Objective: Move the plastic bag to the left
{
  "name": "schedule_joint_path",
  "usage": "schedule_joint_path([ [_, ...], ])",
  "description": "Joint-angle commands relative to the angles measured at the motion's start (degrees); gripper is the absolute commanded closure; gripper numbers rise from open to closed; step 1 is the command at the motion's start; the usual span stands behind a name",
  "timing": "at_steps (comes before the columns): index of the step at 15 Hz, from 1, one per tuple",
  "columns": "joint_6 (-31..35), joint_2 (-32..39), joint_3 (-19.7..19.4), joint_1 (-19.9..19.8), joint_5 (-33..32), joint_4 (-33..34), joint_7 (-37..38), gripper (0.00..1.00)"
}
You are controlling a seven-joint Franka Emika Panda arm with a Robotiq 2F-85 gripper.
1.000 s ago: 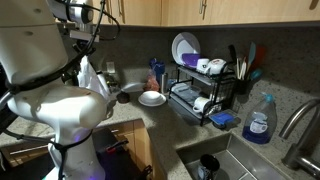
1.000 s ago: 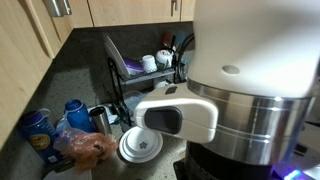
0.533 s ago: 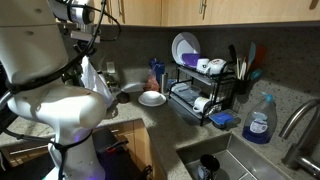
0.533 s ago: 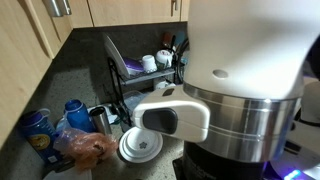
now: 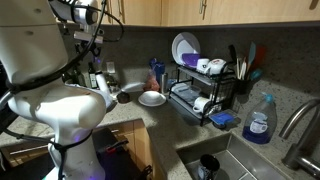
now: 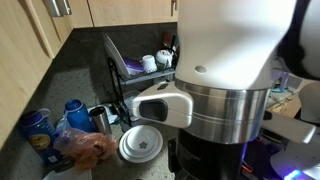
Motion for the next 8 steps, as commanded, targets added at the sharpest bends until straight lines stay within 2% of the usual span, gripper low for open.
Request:
schedule_joint_path([
  [1, -1.3, -2.0, -0.8, -2.1, -3.9, -1.5, 4.1, 0.07],
  [3, -1.7, -2.7, -1.0, -3.8, -9.6, -2.1, 9.2, 0.0],
  [8, -4.9, -3.7, -1.1, -7.2, -19.5, -2.7, 19.3, 0.0],
])
